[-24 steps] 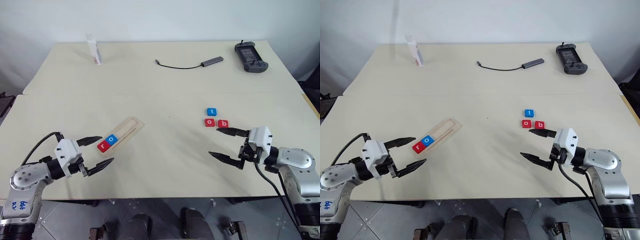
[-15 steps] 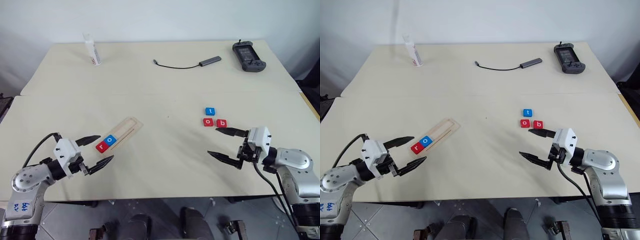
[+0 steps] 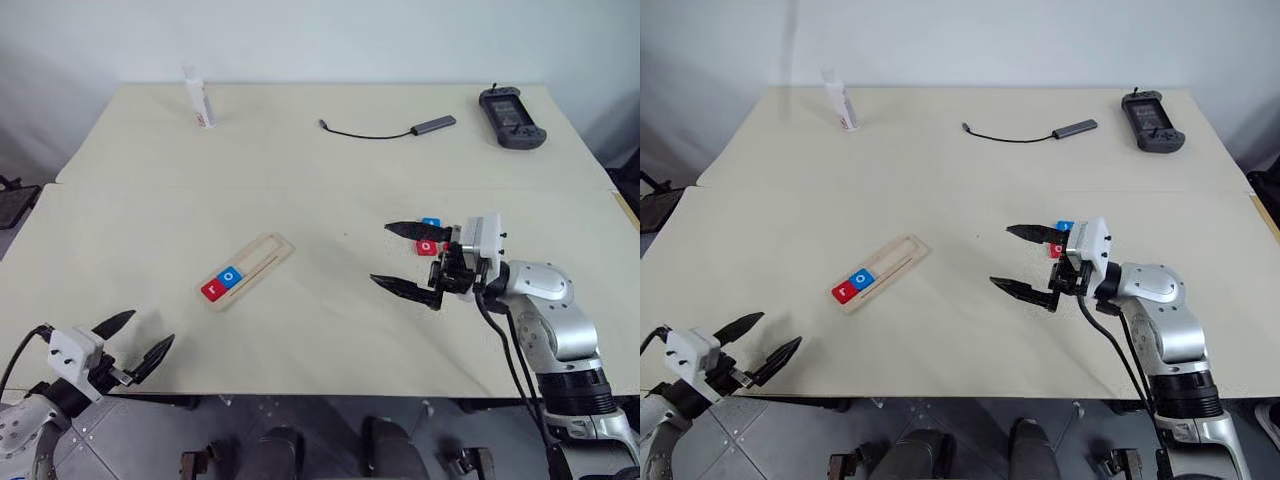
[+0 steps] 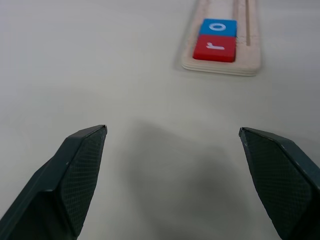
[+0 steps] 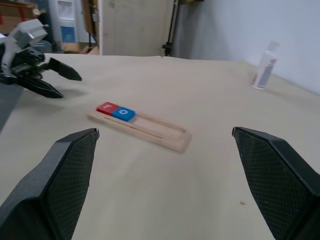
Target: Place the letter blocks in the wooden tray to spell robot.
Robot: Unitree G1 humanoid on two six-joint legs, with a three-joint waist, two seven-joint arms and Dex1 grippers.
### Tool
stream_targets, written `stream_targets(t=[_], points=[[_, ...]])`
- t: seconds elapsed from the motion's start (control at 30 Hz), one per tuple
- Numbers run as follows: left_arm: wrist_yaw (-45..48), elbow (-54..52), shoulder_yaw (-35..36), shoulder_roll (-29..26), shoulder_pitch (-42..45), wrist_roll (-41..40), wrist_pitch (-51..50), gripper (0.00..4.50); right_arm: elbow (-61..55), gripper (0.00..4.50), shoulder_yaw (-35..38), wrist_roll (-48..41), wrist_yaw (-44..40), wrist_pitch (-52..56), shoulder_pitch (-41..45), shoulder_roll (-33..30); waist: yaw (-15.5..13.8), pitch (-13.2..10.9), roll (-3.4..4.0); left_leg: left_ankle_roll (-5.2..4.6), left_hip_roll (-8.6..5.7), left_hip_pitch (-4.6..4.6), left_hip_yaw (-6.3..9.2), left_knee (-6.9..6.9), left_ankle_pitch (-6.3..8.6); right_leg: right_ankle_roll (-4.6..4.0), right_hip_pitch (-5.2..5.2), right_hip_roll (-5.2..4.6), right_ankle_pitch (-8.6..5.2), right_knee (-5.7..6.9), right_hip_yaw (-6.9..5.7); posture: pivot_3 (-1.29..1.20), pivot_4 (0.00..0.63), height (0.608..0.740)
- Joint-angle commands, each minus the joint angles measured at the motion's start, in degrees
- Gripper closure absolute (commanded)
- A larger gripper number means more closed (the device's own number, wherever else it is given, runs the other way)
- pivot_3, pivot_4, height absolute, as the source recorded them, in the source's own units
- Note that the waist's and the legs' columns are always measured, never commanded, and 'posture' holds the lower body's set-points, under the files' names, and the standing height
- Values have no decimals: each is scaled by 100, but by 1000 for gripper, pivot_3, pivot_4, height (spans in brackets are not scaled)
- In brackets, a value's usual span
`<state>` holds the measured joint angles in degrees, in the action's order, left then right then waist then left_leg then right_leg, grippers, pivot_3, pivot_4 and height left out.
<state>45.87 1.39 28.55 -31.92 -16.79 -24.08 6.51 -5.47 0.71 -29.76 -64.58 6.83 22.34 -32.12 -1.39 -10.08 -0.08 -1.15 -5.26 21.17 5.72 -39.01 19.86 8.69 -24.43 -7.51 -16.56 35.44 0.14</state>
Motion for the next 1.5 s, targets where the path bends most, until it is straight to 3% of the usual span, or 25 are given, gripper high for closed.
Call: stream_targets(t=[0.03,0.4,0.67,1.13,1.3,1.5], points=[[-64,-330,-87,48,161,-181,-124,0,-233,28,85,-122,-29,64,14,-33,3,0,0,0,0,0,-1,0,0,0,-1,1,0,0,0,0,150,740],[-242,-690,-1136,-341,1655,-98,-1789,0,-552,28,261,-133,128,222,-249,-150,72,1,-1,2,2,0,-3,3,0,0,-5,5,0,15,1,0,150,740],[-140,-262,-1452,-698,1885,283,-2030,0,-818,28,366,-106,350,239,-485,-162,151,1,-1,4,7,1,-2,13,0,0,-10,11,0,16,1,0,150,740],[166,557,-1871,-843,2053,810,-1870,0,-834,28,332,-91,504,162,-500,-138,118,7,9,3,0,-6,-2,4,0,0,-4,4,0,9,2,0,150,740],[257,797,-1845,-794,1967,802,-1488,1100,-843,0,325,-209,285,304,-613,-281,127,16,24,4,1,-10,-2,4,0,0,-2,4,0,11,4,0,150,740],[542,560,-1860,-616,2093,585,-998,1108,-955,0,388,-316,76,438,-787,-482,127,18,27,4,2,-9,-2,4,0,0,-3,4,0,10,4,0,150,740]])
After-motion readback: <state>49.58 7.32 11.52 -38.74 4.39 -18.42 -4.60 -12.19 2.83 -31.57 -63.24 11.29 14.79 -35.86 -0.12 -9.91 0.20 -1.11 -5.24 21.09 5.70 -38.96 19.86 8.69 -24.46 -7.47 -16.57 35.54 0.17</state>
